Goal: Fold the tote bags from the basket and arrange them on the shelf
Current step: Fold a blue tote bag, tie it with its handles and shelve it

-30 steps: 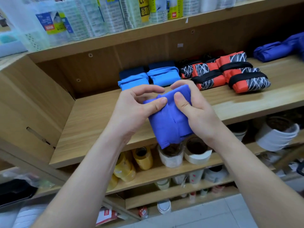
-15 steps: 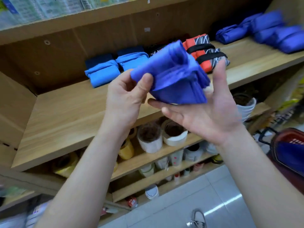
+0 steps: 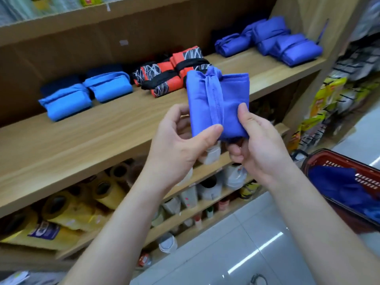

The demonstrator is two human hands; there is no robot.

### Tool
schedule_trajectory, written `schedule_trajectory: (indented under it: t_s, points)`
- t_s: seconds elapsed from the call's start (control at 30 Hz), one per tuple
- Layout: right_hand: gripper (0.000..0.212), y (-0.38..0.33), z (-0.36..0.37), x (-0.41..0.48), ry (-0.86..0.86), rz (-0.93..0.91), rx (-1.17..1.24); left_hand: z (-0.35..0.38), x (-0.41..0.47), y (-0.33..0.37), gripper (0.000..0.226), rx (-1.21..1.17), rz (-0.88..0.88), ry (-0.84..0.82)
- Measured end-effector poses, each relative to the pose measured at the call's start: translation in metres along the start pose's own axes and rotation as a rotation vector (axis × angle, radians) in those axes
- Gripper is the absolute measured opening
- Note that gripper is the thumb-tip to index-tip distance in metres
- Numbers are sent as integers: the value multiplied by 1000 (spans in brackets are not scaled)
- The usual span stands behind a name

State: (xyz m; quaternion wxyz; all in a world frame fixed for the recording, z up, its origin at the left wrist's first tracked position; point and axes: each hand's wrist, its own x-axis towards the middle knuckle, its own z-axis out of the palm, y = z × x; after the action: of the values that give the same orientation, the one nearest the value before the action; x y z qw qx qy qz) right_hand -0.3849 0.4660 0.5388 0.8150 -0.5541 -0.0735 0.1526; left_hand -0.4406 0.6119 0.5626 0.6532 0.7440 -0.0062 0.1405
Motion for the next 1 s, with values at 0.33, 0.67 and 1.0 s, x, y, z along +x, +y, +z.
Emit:
schedule_trajectory:
  t_s: [0.33,0.67,1.0]
  points:
    - [71,-65,-136,31,-18,248,-149,86,51,-17,44,919,604,82]
    - [52,-88,-181,78,-87,-35,-111,133,105,-2,37,416,308,1]
    - [43,-107,-199,157,185,-334,-871,125,236,-14,30,102,-129,189]
